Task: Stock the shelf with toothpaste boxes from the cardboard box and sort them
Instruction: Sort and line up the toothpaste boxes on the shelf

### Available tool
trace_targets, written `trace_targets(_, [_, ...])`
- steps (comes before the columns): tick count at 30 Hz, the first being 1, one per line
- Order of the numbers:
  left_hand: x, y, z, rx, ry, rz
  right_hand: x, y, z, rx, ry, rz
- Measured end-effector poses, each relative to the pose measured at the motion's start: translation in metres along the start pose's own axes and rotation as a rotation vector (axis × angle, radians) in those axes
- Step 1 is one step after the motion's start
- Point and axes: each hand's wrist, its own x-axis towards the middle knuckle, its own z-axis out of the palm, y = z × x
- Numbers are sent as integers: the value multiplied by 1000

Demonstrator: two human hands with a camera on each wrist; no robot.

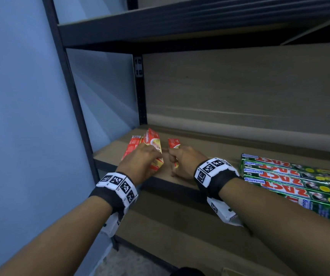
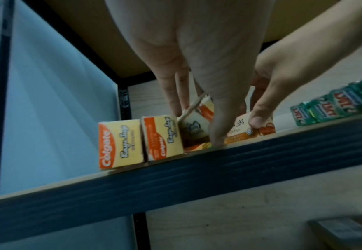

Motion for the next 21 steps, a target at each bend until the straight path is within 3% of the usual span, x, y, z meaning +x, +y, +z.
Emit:
trace_targets(4, [4,19,4,108,-164,71,-11,12,-14,-33,-26,43])
trace_targets(9, [5,24,7,115,-168,74,-22,26,-29,-42,-77,126])
trace_targets(16, [9,28,-5,130,-233,266,-25,45,-44,49,-149,229])
trace_targets(21, [15,33,-5,43,-252,302,-28,57,-58,174,-183,282])
